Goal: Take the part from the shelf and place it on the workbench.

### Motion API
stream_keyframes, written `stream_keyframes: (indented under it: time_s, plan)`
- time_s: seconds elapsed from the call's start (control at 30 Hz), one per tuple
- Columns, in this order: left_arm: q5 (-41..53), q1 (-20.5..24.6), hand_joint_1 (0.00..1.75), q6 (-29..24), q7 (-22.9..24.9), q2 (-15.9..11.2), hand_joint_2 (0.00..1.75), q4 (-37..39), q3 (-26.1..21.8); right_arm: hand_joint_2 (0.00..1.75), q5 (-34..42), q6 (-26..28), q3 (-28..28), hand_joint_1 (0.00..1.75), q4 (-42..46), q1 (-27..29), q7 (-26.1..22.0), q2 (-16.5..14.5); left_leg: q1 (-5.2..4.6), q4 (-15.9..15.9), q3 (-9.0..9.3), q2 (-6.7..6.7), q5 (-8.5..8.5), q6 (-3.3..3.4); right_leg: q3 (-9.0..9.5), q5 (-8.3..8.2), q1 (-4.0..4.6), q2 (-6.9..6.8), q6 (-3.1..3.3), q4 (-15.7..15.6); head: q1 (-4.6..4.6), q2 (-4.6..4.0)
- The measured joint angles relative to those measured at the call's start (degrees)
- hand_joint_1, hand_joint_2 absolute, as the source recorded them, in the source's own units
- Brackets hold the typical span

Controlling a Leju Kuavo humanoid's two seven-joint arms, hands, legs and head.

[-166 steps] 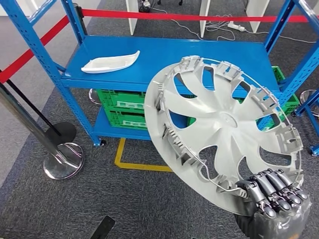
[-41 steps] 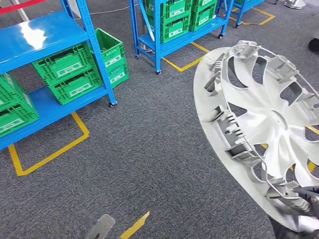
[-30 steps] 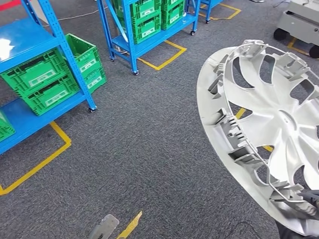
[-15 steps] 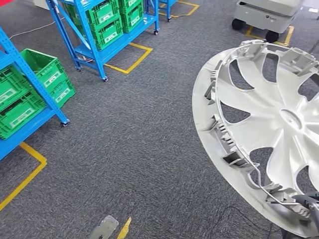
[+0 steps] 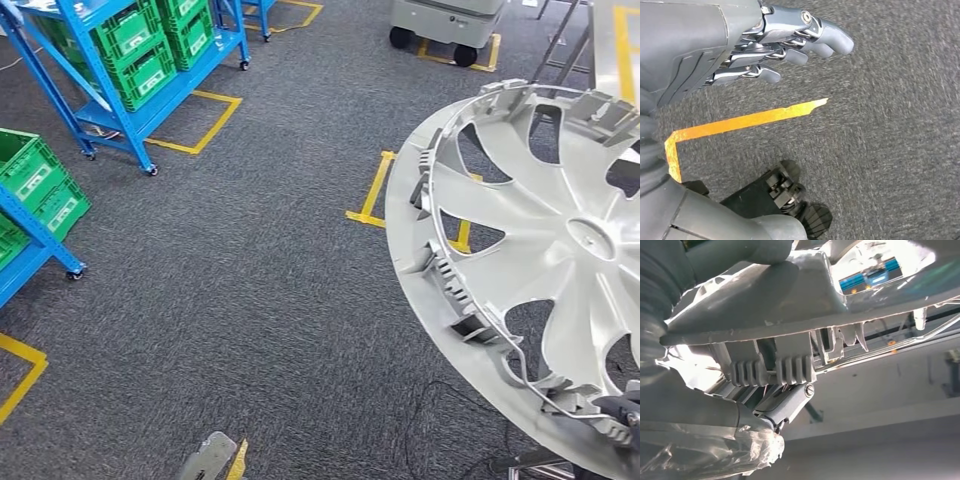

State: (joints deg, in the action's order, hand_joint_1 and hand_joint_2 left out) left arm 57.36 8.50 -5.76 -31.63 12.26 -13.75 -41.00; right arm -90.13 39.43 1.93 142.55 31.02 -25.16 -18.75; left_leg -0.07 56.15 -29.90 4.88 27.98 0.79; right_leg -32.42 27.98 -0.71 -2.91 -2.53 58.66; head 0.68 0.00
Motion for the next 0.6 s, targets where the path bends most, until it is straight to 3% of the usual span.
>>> stream_keyframes:
  time_s: [0.03, 0.1, 0.17, 0.23, 0.3, 0.33, 0.37, 0.43, 0.5, 0.57, 0.6]
  plan:
    - [0.0, 0.0, 0.0, 0.0, 0.0, 0.0, 1.75, 0.0, 0.0, 1.75, 0.0, 0.0, 0.1, 1.75, 0.1, 0.0, 0.0, 0.0, -0.13, 0.1, 0.06, 0.41, 0.04, -0.28, 0.86, -0.16, 0.14, -0.41, 0.33, -1.5, -0.03, 0.0]
    - [0.0, 0.1, 0.0, 0.0, 0.0, 0.0, 1.75, 0.0, 0.0, 1.75, 0.0, 0.0, 0.2, 1.75, 0.2, 0.1, 0.0, -0.1, -0.21, 0.1, 0.15, 1.26, 0.0, -0.82, 0.68, -0.28, 0.31, 0.53, 1.05, -1.6, -0.08, 0.0]
    - [0.0, 0.2, 0.0, 0.0, 0.0, 0.1, 1.75, 0.0, 0.0, 1.75, 0.0, 0.0, 0.4, 1.75, 0.3, 0.1, 0.0, -0.2, -0.02, 1.1, -0.13, 0.17, 1.1, -1.45, 0.5, -0.67, 0.14, 1.6, 1.74, -1.9, -0.16, 0.0]
    - [0.0, 0.2, 0.0, 0.0, 0.0, 0.1, 1.75, 0.0, 0.0, 1.75, 0.0, 0.0, 0.5, 1.75, 0.4, 0.1, 0.0, -0.4, 0.2, 6.4, -2.31, -2.72, 4.67, -1.89, 0.41, -1.07, -0.09, 2.69, 2.34, -2.1, -0.27, 0.0]
    - [0.0, -0.1, 0.0, 0.0, 0.0, 0.0, 1.75, 0.0, 0.0, 1.75, 0.0, 0.0, 0.6, 1.75, 0.4, 0.0, 0.0, -0.5, 0.26, 14.3, -5.87, -4.27, 8.37, -1.94, 0.13, -1.27, -0.03, 3.99, 2.6, -2.0, -0.31, 0.0]
    - [0.0, -0.2, 0.0, 0.0, 0.0, 0.0, 1.75, 0.0, 0.0, 1.75, 0.0, 0.0, 0.7, 1.75, 0.4, 0.1, 0.0, -0.5, 0.26, 16.8, -7.04, -4.48, 8.91, -1.9, 0.03, -1.34, 0.02, 4.72, 2.64, -2.0, -0.31, 0.0]
    - [0.0, -0.3, 0.0, 0.0, 0.0, 0.0, 1.75, 0.0, 0.0, 1.75, 0.0, 0.0, 0.7, 1.75, 0.4, 0.1, 0.0, -0.5, 0.26, 17.1, -7.23, -4.59, 8.23, -1.81, -0.02, -1.4, 0.06, 5.47, 2.64, -1.9, -0.31, 0.0]
    - [0.0, -0.2, 0.0, 0.0, 0.0, -0.1, 1.75, 0.0, 0.0, 1.75, 0.0, 0.0, 0.8, 1.75, 0.4, 0.1, 0.0, -0.6, 0.3, 11.5, -4.61, -5.48, 4.11, -1.46, -0.01, -1.47, 0.06, 6.99, 2.56, -1.8, -0.31, 0.0]
    - [0.0, -0.2, 0.0, 0.0, 0.0, -0.1, 1.75, 0.0, 0.0, 1.75, 0.0, 0.0, 0.8, 1.75, 0.4, 0.0, 0.0, -0.6, 0.51, 4.1, -1.28, -8.26, 0.97, -1.02, -0.27, -1.55, 0.1, 8.4, 2.27, -1.5, -0.26, 0.0]
    - [0.0, -0.2, 0.0, 0.0, 0.0, -0.2, 1.75, 0.0, 0.0, 1.75, 0.0, 0.0, 0.8, 1.75, 0.4, 0.0, 0.0, -0.6, 0.56, 1.2, -0.2, -9.81, 0.64, -0.78, -1.0, -1.82, -0.01, 9.64, 1.63, -1.2, -0.23, 0.01]
    - [0.0, -0.2, 0.0, 0.0, 0.0, -0.2, 1.75, 0.0, 0.0, 1.75, 0.0, 0.0, 0.8, 1.75, 0.4, 0.0, 0.0, -0.6, 0.49, 0.9, -0.18, -9.34, 0.64, -0.66, -1.38, -2.04, -0.14, 10.3, 1.22, -1.2, -0.23, 0.01]
